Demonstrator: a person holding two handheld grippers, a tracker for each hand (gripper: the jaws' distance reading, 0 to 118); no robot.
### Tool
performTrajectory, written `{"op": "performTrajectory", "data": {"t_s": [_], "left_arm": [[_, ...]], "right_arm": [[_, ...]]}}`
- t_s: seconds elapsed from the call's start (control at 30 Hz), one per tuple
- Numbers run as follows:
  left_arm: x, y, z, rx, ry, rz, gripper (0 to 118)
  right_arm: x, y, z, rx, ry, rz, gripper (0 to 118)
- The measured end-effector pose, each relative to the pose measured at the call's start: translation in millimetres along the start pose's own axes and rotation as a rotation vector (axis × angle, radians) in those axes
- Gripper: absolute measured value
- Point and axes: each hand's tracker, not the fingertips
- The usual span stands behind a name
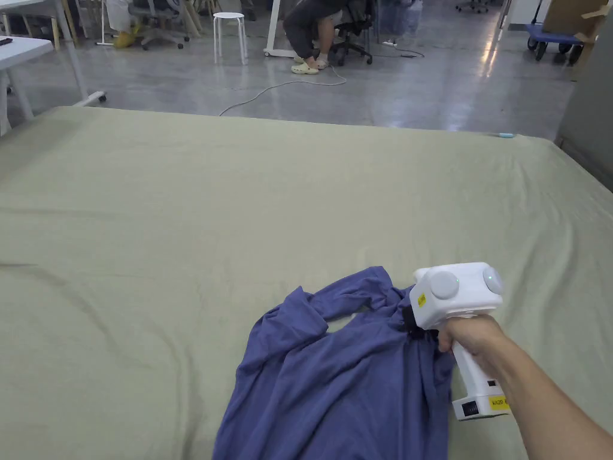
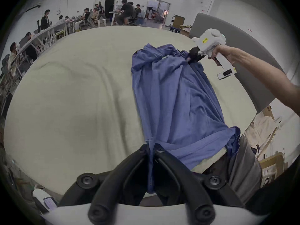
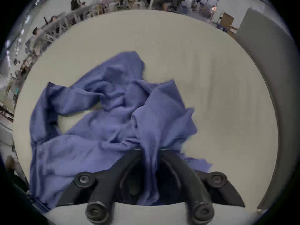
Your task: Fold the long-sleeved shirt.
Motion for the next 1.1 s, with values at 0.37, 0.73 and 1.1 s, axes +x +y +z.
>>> {"op": "performTrajectory", "data": {"t_s": [0.37, 0.73, 1.1], "left_arm": [[-39, 146, 90, 0.437, 0.064, -0.033, 1], [-24, 418, 197, 0.826, 0.096, -0.046, 1], [1, 508, 217, 0.903, 0.096, 0.043, 1]], "right_arm": [[71, 5, 199, 0.375, 0.015, -0.08, 5], [123, 114, 389, 0.644, -0.149, -0.202, 5], [156, 148, 441, 0.779, -0.178, -0.339, 5]]}}
